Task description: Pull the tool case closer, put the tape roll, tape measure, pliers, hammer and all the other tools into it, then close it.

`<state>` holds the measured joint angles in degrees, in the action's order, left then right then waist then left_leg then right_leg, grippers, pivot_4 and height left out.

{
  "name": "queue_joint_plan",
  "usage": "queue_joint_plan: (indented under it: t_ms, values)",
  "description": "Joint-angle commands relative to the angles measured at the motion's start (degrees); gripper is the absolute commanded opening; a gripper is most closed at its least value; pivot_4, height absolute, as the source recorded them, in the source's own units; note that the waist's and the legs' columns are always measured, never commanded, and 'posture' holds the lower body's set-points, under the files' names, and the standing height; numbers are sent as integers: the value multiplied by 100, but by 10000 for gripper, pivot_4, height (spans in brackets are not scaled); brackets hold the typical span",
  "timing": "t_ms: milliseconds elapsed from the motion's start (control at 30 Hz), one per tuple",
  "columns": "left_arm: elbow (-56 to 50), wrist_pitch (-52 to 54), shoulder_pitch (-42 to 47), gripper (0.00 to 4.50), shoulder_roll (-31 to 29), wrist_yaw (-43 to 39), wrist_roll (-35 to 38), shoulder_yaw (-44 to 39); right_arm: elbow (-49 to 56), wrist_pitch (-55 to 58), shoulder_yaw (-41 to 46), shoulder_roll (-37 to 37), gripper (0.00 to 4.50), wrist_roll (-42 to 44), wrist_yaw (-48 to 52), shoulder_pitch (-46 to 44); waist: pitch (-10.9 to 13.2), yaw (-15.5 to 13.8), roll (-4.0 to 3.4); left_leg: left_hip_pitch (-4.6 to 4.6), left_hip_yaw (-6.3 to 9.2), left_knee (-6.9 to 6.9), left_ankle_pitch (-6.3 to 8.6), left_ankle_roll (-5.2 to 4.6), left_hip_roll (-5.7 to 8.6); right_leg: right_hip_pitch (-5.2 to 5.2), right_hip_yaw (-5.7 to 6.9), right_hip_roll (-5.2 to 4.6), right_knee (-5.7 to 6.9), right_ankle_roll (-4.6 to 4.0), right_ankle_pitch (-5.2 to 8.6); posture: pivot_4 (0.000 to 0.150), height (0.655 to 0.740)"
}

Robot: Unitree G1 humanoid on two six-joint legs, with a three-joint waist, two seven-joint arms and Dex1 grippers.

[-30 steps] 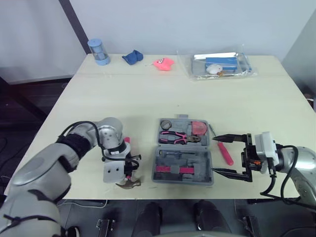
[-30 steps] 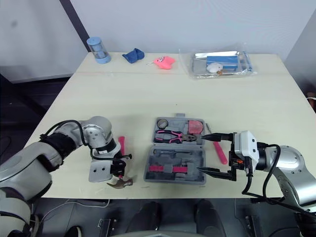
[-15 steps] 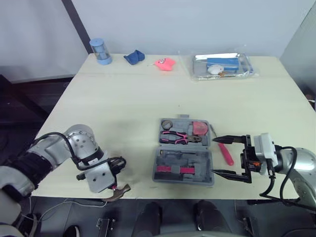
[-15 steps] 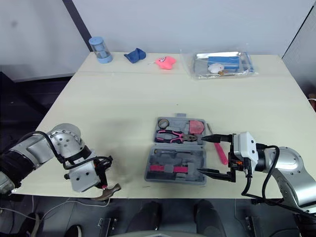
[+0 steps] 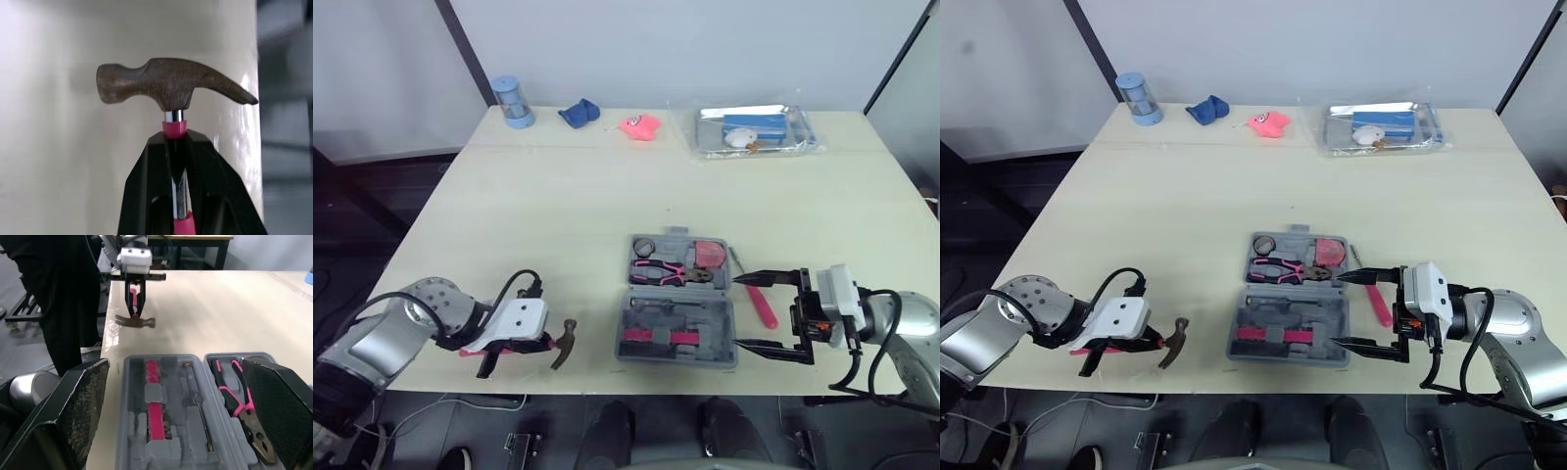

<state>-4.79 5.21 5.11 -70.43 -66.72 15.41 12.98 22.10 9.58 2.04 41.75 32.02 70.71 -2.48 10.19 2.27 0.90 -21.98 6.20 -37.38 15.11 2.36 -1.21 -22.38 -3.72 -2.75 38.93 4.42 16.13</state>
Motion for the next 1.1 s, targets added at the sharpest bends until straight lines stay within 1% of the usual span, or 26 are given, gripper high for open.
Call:
queue_joint_plan:
  t_ms: [33,67,200,300,367,467,633,800,867,967,1100]
  values:
    - [-478,974,-175,265,380,719,527,-845,33,-141,115,56,45000,78,111,-50,1,-1,-1,0,1,0,0,0,0,0,0,0,-1,0,0,1500,7400]
    - [-585,1285,-212,265,518,899,629,-998,20,-148,117,59,45000,75,125,-53,1,6,-1,0,1,0,0,0,0,0,1,0,2,0,0,1500,7400]
    - [-989,3051,-176,265,1283,2114,1138,-1656,-16,-175,128,80,45000,61,159,-49,1,14,-1,0,2,0,0,0,0,0,1,1,0,0,0,1500,7400]
    - [-1241,3908,-46,265,1761,2767,1333,-1941,-15,-180,114,81,45000,62,166,-41,0,19,-1,2,4,0,0,0,0,0,1,1,1,0,0,1500,7400]
    - [-1431,4438,70,265,2094,3240,1374,-2028,-20,-189,106,88,45000,59,181,-29,0,10,0,1,5,-1,0,0,0,0,1,0,2,0,0,1500,7400]
    - [-1663,5255,268,265,2440,3783,1359,-1995,-46,-196,121,105,45000,57,200,-33,-2,3,2,-1,5,-2,0,1,1,0,1,-1,1,0,-1,1500,7400]
    - [-1978,6227,470,265,3208,4438,1577,-2182,-44,-210,165,136,45000,56,210,10,-3,2,2,0,5,-2,-1,2,2,0,1,-2,1,-1,-1,1500,7400]
    - [-2174,7058,597,265,3677,5039,1450,-2242,-15,-218,195,147,45000,61,191,62,-4,6,3,1,5,-1,-1,2,2,0,0,-3,1,-1,-1,1500,7400]
    - [-2243,7711,721,265,3855,5493,1198,-2161,-42,-235,242,155,45000,48,168,82,-4,4,4,2,5,-2,-1,2,2,1,0,-3,1,-1,-1,1500,7400]
    - [-2291,7882,818,265,4240,5790,1052,-2235,-114,-251,352,167,45000,55,139,127,-4,4,4,1,5,-2,-1,3,4,1,0,-3,-1,-1,-1,1500,7400]
    - [-2204,7943,872,265,4559,5985,871,-2408,-246,-245,486,143,45000,89,73,102,-5,-6,4,1,5,-2,-2,4,4,1,0,-4,0,-1,-1,1500,7400]
